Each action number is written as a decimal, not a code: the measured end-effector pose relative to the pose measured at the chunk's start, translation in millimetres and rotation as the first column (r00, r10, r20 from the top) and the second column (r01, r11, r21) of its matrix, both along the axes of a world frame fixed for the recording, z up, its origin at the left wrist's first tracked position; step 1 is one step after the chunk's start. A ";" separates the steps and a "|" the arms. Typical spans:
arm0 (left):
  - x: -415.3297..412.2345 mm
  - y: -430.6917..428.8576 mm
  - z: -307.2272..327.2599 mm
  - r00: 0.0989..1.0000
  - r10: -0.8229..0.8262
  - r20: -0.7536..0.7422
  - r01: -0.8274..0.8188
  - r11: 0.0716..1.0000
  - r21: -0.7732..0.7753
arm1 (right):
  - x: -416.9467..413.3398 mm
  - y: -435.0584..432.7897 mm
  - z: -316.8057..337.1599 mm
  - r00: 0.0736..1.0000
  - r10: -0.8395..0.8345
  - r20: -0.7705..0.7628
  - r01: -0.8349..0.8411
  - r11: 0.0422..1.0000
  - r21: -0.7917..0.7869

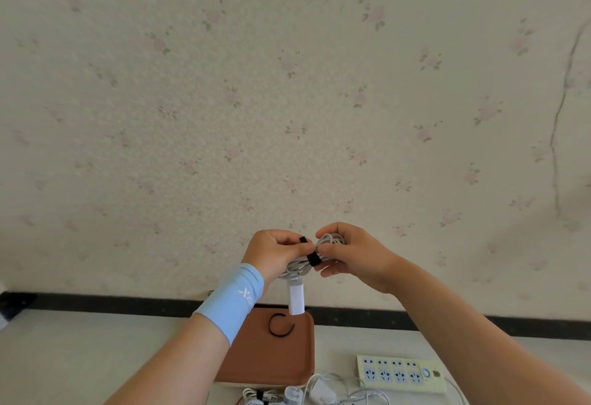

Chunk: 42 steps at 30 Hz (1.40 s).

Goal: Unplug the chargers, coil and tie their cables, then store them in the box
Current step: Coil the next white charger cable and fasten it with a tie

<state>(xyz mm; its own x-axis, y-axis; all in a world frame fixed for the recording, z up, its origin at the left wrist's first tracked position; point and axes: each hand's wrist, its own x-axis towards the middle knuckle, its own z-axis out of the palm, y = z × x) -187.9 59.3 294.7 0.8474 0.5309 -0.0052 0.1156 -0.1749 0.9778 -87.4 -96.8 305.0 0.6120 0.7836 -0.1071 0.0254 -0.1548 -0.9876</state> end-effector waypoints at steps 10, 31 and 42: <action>3.3 1.8 -1.3 0.997 -0.076 0.001 0.075 0.976 -0.202 | 0.6 -3.9 3.3 0.981 -0.012 0.195 0.011 1.000 0.006; -2.7 12.9 10.4 0.925 -0.232 -0.301 0.338 0.866 0.370 | -3.1 1.8 0.8 0.946 0.015 0.324 -0.006 1.000 -0.028; 7.2 9.5 4.5 0.979 -0.171 -0.115 0.176 0.983 0.044 | 1.8 17.8 -5.2 0.993 -0.099 0.065 0.097 0.995 0.033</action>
